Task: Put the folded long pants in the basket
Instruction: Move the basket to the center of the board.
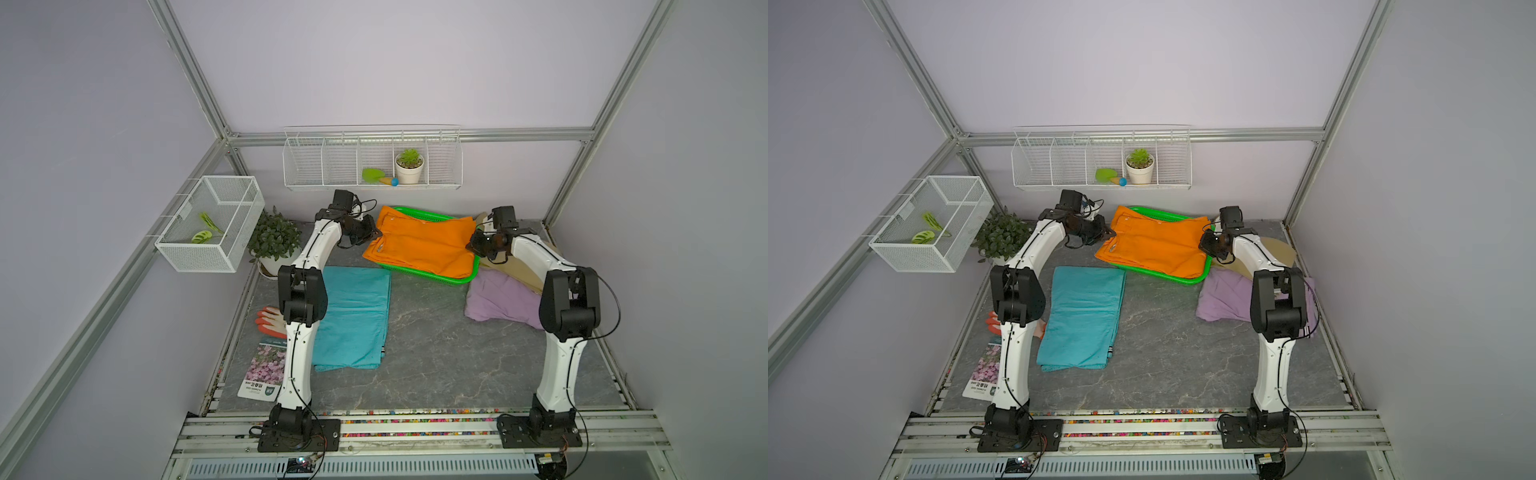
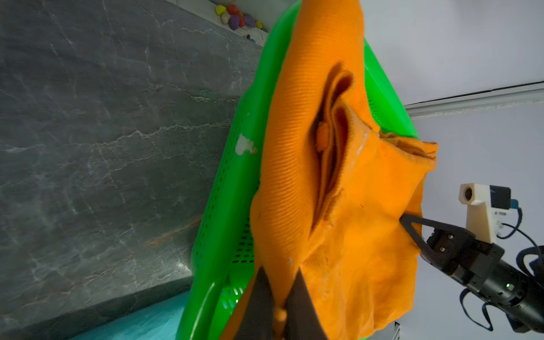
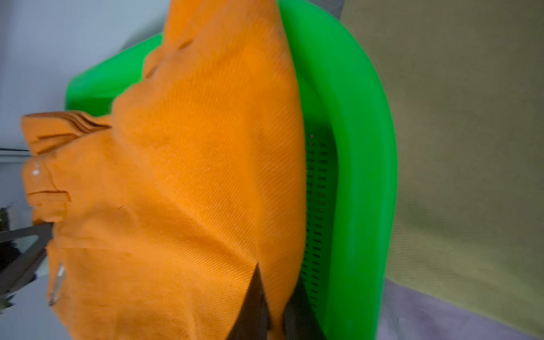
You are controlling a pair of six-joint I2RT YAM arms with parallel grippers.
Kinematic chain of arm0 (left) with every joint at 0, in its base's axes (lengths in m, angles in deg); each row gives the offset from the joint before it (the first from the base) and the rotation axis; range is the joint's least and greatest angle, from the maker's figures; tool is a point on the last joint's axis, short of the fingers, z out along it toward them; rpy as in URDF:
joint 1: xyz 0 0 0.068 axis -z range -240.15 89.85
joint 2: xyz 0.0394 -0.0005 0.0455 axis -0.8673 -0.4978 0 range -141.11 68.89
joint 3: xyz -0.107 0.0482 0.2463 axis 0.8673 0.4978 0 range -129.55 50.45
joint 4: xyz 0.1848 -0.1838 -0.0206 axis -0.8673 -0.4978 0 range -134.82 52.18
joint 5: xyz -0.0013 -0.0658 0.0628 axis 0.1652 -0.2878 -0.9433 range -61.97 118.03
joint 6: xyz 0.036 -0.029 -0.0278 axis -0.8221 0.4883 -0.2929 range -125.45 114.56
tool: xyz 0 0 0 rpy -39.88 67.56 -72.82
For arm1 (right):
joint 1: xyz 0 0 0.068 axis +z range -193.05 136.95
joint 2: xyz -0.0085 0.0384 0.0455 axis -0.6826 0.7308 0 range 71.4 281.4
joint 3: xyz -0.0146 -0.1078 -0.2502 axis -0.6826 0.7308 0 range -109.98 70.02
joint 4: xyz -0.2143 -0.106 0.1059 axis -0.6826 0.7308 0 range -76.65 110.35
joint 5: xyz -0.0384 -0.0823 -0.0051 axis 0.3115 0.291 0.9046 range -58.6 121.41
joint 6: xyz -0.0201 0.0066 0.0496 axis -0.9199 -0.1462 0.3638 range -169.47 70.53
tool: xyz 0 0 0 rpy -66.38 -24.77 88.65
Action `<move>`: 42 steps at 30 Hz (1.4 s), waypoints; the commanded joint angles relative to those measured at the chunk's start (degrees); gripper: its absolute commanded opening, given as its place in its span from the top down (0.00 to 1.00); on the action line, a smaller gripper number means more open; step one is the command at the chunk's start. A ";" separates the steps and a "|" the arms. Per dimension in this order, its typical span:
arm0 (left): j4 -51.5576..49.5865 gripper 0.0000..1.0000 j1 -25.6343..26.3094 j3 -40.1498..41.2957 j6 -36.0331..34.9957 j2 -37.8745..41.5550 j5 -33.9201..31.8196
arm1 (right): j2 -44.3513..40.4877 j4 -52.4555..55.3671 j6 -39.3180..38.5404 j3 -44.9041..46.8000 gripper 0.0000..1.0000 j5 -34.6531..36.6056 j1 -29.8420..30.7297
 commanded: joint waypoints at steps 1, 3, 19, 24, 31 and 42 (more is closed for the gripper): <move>5.01 1.00 -0.19 -3.45 -0.78 -0.30 -0.77 | -3.87 3.24 -2.42 5.28 1.00 9.29 -0.28; 6.16 1.00 0.42 -3.45 -1.27 -0.65 -1.20 | -4.57 3.98 -2.22 6.65 1.00 11.74 -0.37; 4.69 1.00 3.88 -11.60 -1.43 -8.38 -7.25 | -5.94 10.16 -3.42 4.78 1.00 14.23 1.32; 2.89 1.00 5.64 -11.35 -1.98 -9.08 -7.90 | -5.45 15.06 -5.95 4.10 1.00 16.83 0.54; 1.03 1.00 7.49 -4.50 -1.22 -4.25 -8.44 | -6.16 21.22 -10.76 5.03 1.00 14.74 -6.07; 0.56 1.00 13.46 21.26 3.72 13.60 -9.65 | -8.32 24.17 -17.00 7.98 1.00 13.30 -10.46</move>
